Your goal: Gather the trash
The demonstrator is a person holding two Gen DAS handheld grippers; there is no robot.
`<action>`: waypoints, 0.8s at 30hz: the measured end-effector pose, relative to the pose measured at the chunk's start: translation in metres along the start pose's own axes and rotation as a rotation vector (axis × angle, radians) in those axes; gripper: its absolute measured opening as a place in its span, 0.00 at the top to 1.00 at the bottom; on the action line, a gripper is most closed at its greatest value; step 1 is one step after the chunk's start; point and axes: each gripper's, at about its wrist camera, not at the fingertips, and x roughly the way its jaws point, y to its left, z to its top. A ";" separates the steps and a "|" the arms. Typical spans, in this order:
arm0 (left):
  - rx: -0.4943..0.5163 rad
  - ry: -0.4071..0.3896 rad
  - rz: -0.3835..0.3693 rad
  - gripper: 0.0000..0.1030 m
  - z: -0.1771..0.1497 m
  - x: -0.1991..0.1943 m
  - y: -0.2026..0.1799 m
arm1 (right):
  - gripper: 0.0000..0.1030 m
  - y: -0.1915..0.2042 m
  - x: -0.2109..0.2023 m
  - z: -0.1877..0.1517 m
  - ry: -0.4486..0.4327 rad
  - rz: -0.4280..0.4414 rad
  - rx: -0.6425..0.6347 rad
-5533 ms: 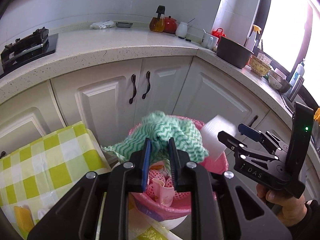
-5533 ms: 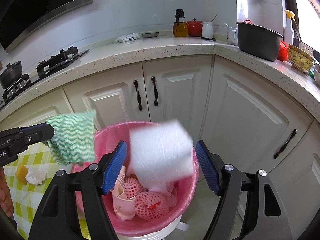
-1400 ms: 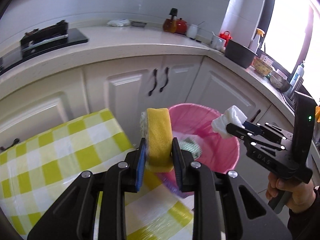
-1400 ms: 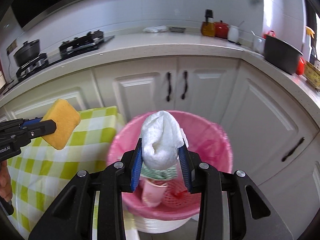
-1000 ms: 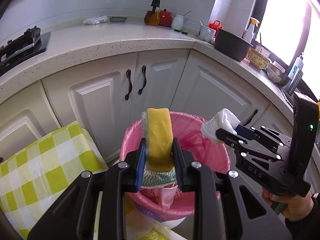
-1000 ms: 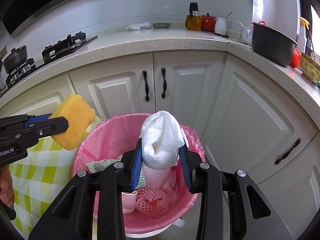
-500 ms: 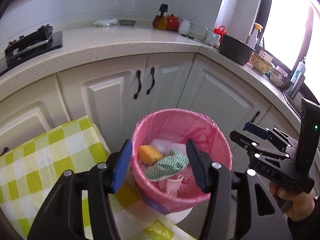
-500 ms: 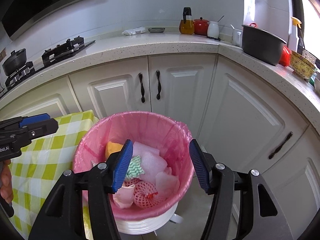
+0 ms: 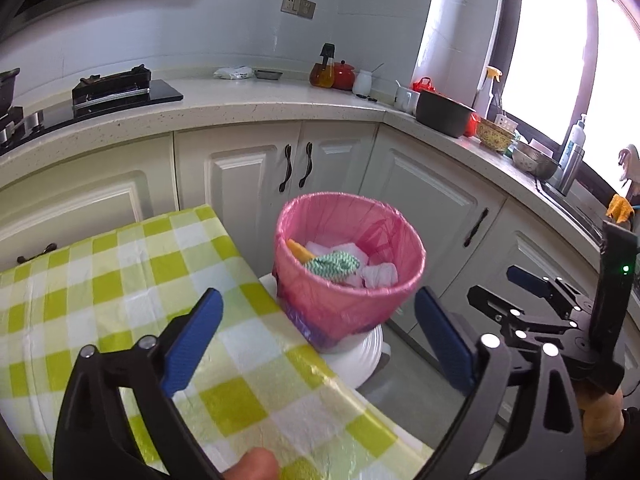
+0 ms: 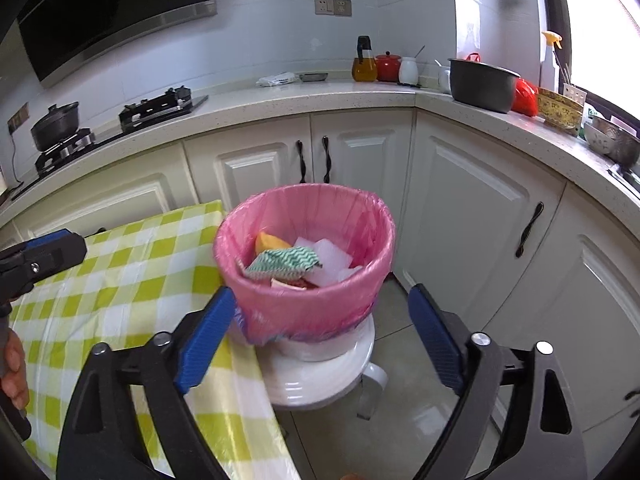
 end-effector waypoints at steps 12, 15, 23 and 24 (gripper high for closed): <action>-0.006 0.024 0.014 0.07 -0.023 -0.002 0.011 | 0.18 0.018 -0.017 -0.026 -0.002 0.017 -0.002; -0.002 0.026 0.016 0.07 -0.022 -0.001 0.012 | 0.18 0.017 -0.016 -0.025 -0.005 0.026 0.014; 0.019 0.030 0.015 0.07 -0.019 0.001 0.006 | 0.18 0.015 -0.013 -0.026 0.001 0.043 0.035; 0.021 0.032 0.015 0.07 -0.019 0.001 0.006 | 0.18 0.015 -0.012 -0.026 0.001 0.043 0.034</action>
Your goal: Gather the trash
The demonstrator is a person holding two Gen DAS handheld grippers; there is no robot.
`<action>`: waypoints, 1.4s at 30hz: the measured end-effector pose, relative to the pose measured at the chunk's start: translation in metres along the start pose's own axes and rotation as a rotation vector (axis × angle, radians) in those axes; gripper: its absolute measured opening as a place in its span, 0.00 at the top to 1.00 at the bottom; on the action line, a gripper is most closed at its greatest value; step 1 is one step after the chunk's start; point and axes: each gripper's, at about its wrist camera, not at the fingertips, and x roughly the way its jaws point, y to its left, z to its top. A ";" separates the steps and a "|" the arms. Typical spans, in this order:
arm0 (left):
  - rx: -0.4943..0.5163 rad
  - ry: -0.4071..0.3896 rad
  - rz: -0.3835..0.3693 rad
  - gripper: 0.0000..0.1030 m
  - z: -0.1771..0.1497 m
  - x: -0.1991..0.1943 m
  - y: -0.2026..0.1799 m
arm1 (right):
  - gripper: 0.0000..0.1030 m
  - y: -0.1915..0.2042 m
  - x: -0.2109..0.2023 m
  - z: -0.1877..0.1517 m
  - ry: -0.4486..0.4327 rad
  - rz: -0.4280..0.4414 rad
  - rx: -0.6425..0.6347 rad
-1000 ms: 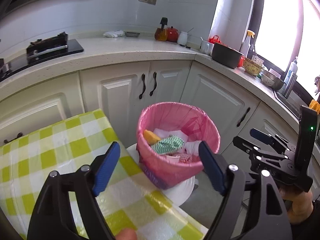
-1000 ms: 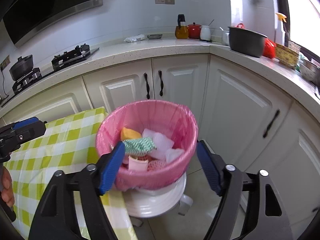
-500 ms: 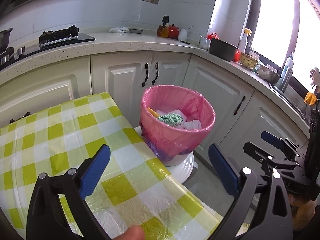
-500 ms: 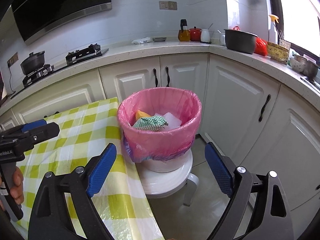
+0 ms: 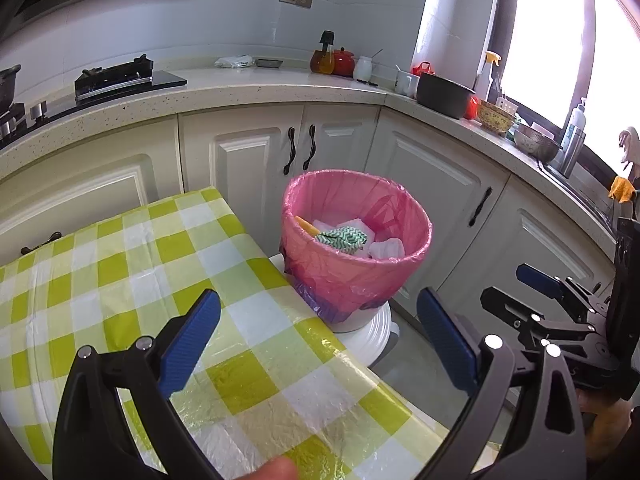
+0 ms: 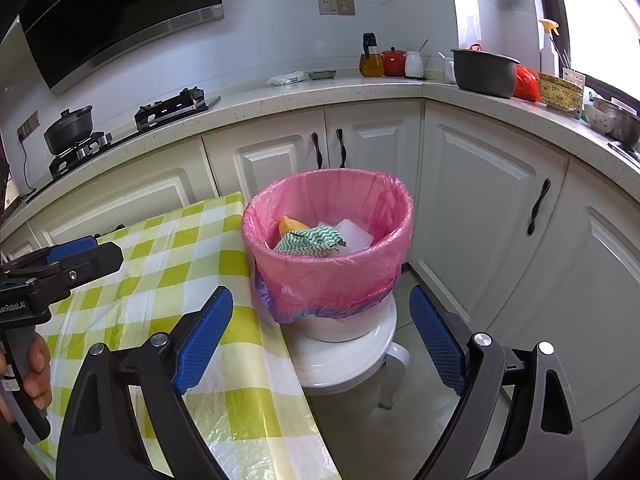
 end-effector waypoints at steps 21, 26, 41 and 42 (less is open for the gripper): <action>0.009 0.010 -0.019 0.07 0.005 0.010 -0.005 | 0.18 -0.006 0.002 0.004 -0.005 -0.007 0.006; 0.008 0.009 -0.019 0.07 0.005 0.011 -0.005 | 0.18 -0.008 0.003 0.005 -0.008 -0.008 0.006; 0.006 0.007 -0.020 0.07 0.006 0.012 -0.006 | 0.18 -0.009 0.003 0.006 -0.010 -0.009 0.007; 0.006 0.007 -0.020 0.07 0.006 0.013 -0.006 | 0.18 -0.009 0.003 0.006 -0.010 -0.010 0.007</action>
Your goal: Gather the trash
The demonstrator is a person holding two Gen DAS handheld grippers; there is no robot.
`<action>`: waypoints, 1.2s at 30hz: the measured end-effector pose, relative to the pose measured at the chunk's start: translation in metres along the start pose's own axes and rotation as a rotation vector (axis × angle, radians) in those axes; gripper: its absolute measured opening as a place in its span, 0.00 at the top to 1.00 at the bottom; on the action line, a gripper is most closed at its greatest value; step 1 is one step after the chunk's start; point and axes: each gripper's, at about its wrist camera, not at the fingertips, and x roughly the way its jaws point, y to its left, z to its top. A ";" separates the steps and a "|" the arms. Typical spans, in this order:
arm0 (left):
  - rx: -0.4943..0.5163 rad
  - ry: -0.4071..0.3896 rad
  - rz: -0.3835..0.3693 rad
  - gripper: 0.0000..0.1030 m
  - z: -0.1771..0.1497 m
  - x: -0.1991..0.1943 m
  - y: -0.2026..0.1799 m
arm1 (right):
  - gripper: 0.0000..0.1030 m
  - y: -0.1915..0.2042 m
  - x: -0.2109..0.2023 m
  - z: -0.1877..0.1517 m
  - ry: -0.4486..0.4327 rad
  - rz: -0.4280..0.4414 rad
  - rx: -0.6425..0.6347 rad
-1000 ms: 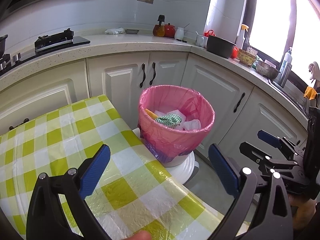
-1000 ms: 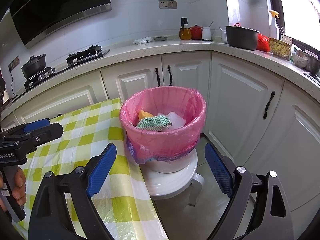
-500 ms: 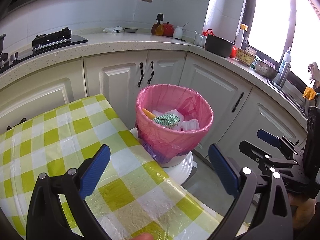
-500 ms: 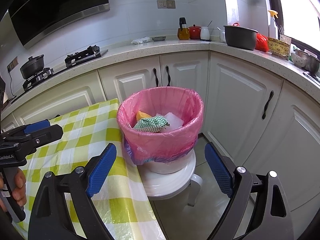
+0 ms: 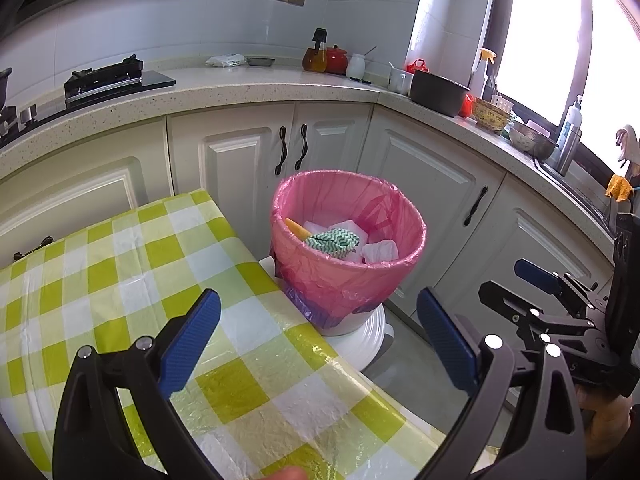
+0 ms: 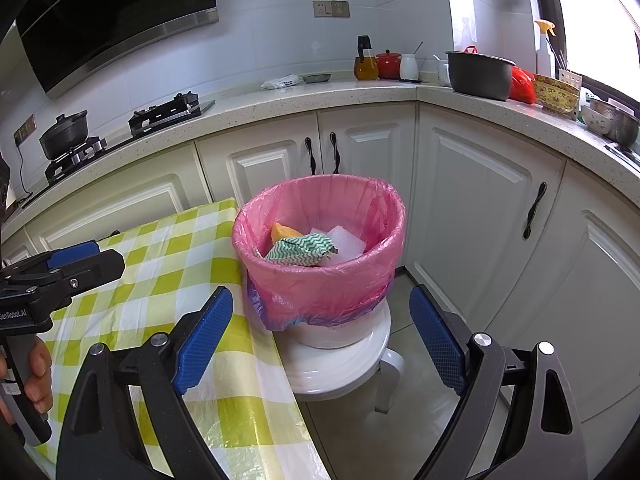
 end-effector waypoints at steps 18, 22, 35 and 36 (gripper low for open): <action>0.001 -0.001 0.001 0.07 0.000 0.000 -0.001 | 0.18 0.000 -0.001 0.001 0.000 0.000 0.001; 0.003 0.000 0.002 0.07 0.000 0.000 -0.001 | 0.18 0.000 -0.001 0.001 -0.001 0.001 0.000; 0.009 -0.003 0.000 0.07 0.000 0.000 -0.003 | 0.18 0.000 -0.001 0.001 -0.001 0.000 0.001; 0.007 -0.003 0.000 0.07 0.000 -0.001 -0.003 | 0.18 0.000 -0.001 0.001 -0.001 0.001 0.001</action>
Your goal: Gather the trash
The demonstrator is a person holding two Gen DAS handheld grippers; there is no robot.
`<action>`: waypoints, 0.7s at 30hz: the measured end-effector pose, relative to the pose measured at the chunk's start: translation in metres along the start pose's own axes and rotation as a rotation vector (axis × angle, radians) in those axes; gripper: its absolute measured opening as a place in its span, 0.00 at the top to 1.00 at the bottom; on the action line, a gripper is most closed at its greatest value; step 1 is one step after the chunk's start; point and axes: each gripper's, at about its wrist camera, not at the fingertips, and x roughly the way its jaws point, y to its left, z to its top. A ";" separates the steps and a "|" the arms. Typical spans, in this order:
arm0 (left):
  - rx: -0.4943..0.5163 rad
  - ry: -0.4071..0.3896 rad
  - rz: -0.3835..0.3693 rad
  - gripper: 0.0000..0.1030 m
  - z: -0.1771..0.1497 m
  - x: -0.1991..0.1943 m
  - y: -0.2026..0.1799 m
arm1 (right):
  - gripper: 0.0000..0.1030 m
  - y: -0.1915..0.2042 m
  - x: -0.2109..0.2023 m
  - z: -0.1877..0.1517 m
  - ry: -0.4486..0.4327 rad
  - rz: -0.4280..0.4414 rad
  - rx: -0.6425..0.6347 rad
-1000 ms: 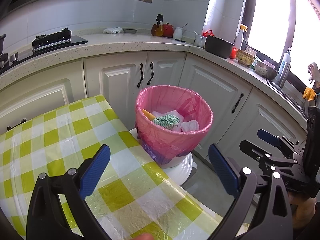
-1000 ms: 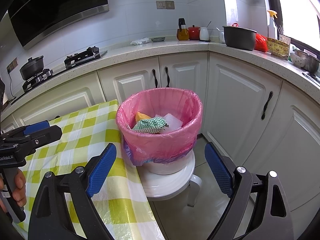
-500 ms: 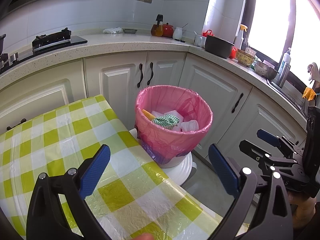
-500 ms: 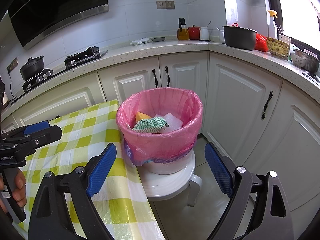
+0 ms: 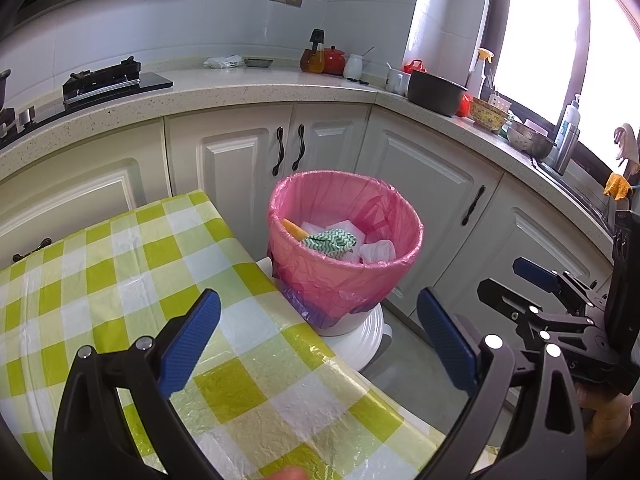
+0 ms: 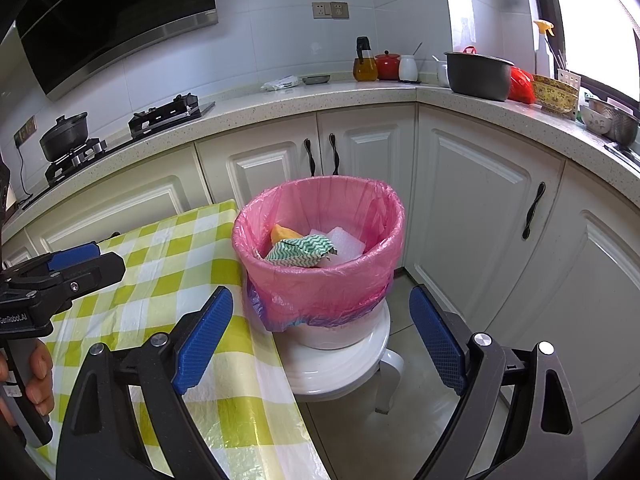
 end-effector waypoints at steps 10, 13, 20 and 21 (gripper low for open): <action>0.000 0.000 -0.001 0.07 0.000 0.001 0.000 | 0.18 0.000 0.000 0.000 0.000 0.002 -0.001; 0.000 0.000 -0.002 0.07 0.000 0.001 0.000 | 0.18 0.000 0.000 0.000 0.000 0.000 -0.001; -0.001 -0.002 -0.003 0.07 -0.001 0.000 -0.002 | 0.18 0.001 -0.001 0.001 0.000 0.000 0.000; 0.001 -0.001 -0.003 0.07 -0.001 0.000 -0.001 | 0.18 0.001 -0.001 0.001 -0.001 0.000 0.000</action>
